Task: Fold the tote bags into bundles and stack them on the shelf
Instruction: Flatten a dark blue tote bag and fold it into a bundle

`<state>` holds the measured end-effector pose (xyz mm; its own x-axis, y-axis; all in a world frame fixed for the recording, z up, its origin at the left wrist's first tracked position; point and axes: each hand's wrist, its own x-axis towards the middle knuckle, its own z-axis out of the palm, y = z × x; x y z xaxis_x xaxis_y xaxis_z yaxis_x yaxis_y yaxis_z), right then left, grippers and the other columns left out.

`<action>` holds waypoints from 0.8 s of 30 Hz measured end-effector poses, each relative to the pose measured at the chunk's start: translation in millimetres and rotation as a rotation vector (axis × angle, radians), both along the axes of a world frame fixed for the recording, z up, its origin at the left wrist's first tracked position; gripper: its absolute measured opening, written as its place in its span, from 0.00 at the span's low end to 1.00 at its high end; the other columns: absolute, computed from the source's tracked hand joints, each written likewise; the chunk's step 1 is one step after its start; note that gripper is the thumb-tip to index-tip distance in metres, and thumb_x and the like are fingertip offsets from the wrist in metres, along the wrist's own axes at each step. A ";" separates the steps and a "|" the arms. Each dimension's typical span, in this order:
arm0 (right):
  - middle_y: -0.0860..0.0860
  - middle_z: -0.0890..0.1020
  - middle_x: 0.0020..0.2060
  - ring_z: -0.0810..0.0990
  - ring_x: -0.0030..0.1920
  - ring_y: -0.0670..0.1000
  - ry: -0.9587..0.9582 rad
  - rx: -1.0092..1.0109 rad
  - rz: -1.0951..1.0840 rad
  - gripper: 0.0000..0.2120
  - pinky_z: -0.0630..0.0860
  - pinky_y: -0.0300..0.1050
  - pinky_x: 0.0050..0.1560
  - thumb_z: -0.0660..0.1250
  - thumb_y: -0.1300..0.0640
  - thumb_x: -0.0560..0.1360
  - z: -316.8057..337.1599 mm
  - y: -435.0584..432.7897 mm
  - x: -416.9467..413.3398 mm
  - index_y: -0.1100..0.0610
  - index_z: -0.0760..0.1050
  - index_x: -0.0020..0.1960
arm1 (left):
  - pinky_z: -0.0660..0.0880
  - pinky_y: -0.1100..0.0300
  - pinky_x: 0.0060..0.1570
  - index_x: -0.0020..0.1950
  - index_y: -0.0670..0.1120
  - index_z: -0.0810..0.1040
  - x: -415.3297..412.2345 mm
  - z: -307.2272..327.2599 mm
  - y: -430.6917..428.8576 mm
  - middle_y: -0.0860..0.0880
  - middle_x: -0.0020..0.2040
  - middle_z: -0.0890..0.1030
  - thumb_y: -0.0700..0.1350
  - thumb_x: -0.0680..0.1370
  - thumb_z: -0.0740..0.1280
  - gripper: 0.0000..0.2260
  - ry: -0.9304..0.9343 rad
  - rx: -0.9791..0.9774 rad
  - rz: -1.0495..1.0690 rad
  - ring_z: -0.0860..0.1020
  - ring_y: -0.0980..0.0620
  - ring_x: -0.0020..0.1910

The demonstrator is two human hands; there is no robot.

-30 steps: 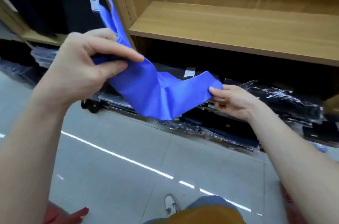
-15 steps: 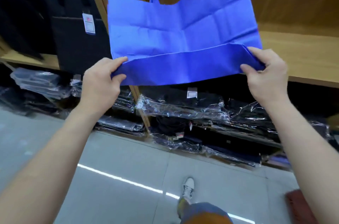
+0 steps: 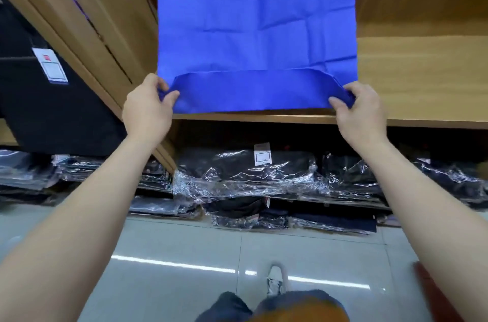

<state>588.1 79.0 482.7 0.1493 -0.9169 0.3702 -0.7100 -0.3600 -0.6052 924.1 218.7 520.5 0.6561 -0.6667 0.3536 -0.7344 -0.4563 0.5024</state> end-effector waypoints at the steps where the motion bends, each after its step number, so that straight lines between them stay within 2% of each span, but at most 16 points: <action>1: 0.56 0.75 0.37 0.74 0.41 0.61 0.065 0.058 -0.019 0.10 0.66 0.50 0.40 0.67 0.54 0.76 -0.8 -5.5 2.2 0.61 0.74 0.46 | 0.70 0.51 0.44 0.49 0.48 0.72 4.3 -3.8 -8.6 0.48 0.41 0.76 0.52 0.77 0.68 0.09 -0.003 0.049 -0.002 0.76 0.41 0.46; 3: 0.54 0.71 0.32 0.72 0.39 0.62 0.137 0.153 -0.049 0.13 0.63 0.49 0.37 0.66 0.52 0.77 -1.5 -13.3 7.5 0.61 0.72 0.43 | 0.68 0.53 0.43 0.48 0.49 0.70 14.3 -11.3 -24.9 0.49 0.43 0.75 0.53 0.78 0.66 0.09 0.004 0.145 -0.006 0.75 0.41 0.47; 4: 0.55 0.72 0.34 0.73 0.42 0.63 0.149 0.187 -0.073 0.13 0.64 0.49 0.39 0.66 0.51 0.77 -1.6 -16.5 10.5 0.62 0.73 0.45 | 0.66 0.54 0.43 0.48 0.49 0.70 19.4 -15.3 -32.5 0.49 0.44 0.75 0.53 0.78 0.66 0.09 0.010 0.183 -0.010 0.75 0.41 0.48; 6: 0.58 0.76 0.50 0.75 0.54 0.63 0.201 0.230 -0.132 0.17 0.70 0.52 0.49 0.67 0.50 0.76 -2.3 -21.8 18.7 0.63 0.76 0.56 | 0.67 0.53 0.43 0.49 0.48 0.71 28.5 -22.7 -45.8 0.46 0.48 0.76 0.53 0.78 0.66 0.10 -0.004 0.241 -0.029 0.75 0.40 0.50; 7: 0.58 0.74 0.57 0.72 0.60 0.62 0.244 0.235 -0.159 0.19 0.70 0.55 0.56 0.68 0.50 0.75 -2.5 -23.2 22.9 0.62 0.75 0.60 | 0.68 0.52 0.44 0.49 0.48 0.72 33.5 -26.6 -50.5 0.44 0.51 0.77 0.53 0.78 0.67 0.10 -0.029 0.262 -0.043 0.75 0.39 0.52; 9: 0.58 0.68 0.64 0.65 0.66 0.61 0.314 0.180 -0.208 0.22 0.66 0.59 0.61 0.71 0.52 0.72 -1.9 -23.5 30.1 0.57 0.73 0.63 | 0.72 0.47 0.48 0.51 0.45 0.74 42.7 -35.3 -56.7 0.40 0.55 0.74 0.51 0.77 0.69 0.11 -0.122 0.258 -0.100 0.73 0.37 0.56; 12: 0.58 0.63 0.70 0.63 0.69 0.62 0.441 -0.020 -0.123 0.33 0.66 0.64 0.60 0.72 0.64 0.67 2.3 -20.0 40.3 0.52 0.65 0.69 | 0.74 0.47 0.49 0.54 0.43 0.79 54.6 -44.1 -61.4 0.40 0.55 0.75 0.43 0.76 0.71 0.09 -0.216 0.139 -0.411 0.74 0.37 0.55; 14: 0.60 0.65 0.72 0.67 0.70 0.63 0.518 -0.118 0.118 0.32 0.70 0.64 0.60 0.70 0.68 0.68 -1.5 -18.8 49.7 0.54 0.68 0.70 | 0.75 0.47 0.56 0.57 0.45 0.81 61.7 -48.2 -63.1 0.44 0.61 0.77 0.50 0.77 0.69 0.13 -0.162 0.190 -0.677 0.75 0.40 0.60; 15: 0.59 0.66 0.73 0.67 0.71 0.62 0.544 -0.090 0.238 0.27 0.69 0.64 0.63 0.69 0.65 0.72 -4.8 -18.4 53.9 0.55 0.69 0.70 | 0.71 0.48 0.63 0.63 0.47 0.79 63.7 -49.5 -62.8 0.45 0.67 0.75 0.58 0.76 0.65 0.21 -0.116 0.289 -0.759 0.72 0.43 0.67; 16: 0.58 0.64 0.75 0.63 0.74 0.60 0.577 0.001 0.313 0.24 0.65 0.63 0.68 0.66 0.56 0.77 -8.2 -16.3 57.6 0.53 0.68 0.72 | 0.65 0.49 0.70 0.71 0.49 0.73 66.0 -51.0 -62.0 0.47 0.73 0.69 0.65 0.75 0.60 0.30 -0.118 0.399 -0.812 0.66 0.45 0.73; 18: 0.51 0.57 0.78 0.54 0.78 0.53 0.692 0.178 0.361 0.30 0.54 0.57 0.75 0.53 0.35 0.77 -12.4 -10.9 59.7 0.45 0.59 0.77 | 0.52 0.53 0.75 0.79 0.52 0.57 71.1 -54.3 -60.4 0.53 0.79 0.54 0.74 0.72 0.54 0.41 -0.253 0.550 -0.851 0.53 0.50 0.78; 19: 0.48 0.55 0.78 0.53 0.78 0.52 0.758 0.175 0.364 0.34 0.53 0.55 0.74 0.50 0.30 0.75 -11.8 -10.2 57.5 0.43 0.55 0.77 | 0.49 0.55 0.75 0.79 0.53 0.52 73.2 -54.8 -59.0 0.54 0.79 0.50 0.75 0.72 0.53 0.43 -0.297 0.566 -0.864 0.49 0.52 0.78; 20: 0.47 0.55 0.78 0.55 0.78 0.51 0.796 0.138 0.374 0.35 0.57 0.56 0.72 0.52 0.30 0.74 -9.5 -10.3 54.2 0.41 0.55 0.77 | 0.49 0.55 0.75 0.79 0.53 0.50 75.8 -54.8 -58.0 0.55 0.79 0.48 0.75 0.72 0.52 0.42 -0.305 0.554 -0.874 0.48 0.53 0.78; 22: 0.46 0.62 0.76 0.64 0.75 0.52 0.801 0.100 0.405 0.31 0.66 0.58 0.65 0.63 0.39 0.76 -0.5 -11.1 47.6 0.41 0.60 0.76 | 0.53 0.53 0.75 0.79 0.52 0.54 82.7 -53.5 -57.2 0.55 0.78 0.51 0.74 0.73 0.50 0.40 -0.284 0.507 -0.898 0.51 0.54 0.78; 24: 0.44 0.68 0.73 0.69 0.72 0.49 0.751 0.129 0.406 0.29 0.69 0.56 0.63 0.69 0.47 0.75 9.1 -16.1 40.0 0.42 0.66 0.73 | 0.56 0.55 0.74 0.78 0.51 0.59 91.8 -52.1 -56.2 0.55 0.77 0.57 0.69 0.75 0.53 0.36 -0.231 0.472 -0.942 0.55 0.54 0.77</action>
<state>628.0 62.9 491.7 0.6380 -0.7676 -0.0611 -0.7697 -0.6333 -0.0806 1015.9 162.5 468.4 -0.2421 -0.9700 -0.0219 -0.9459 0.2310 0.2277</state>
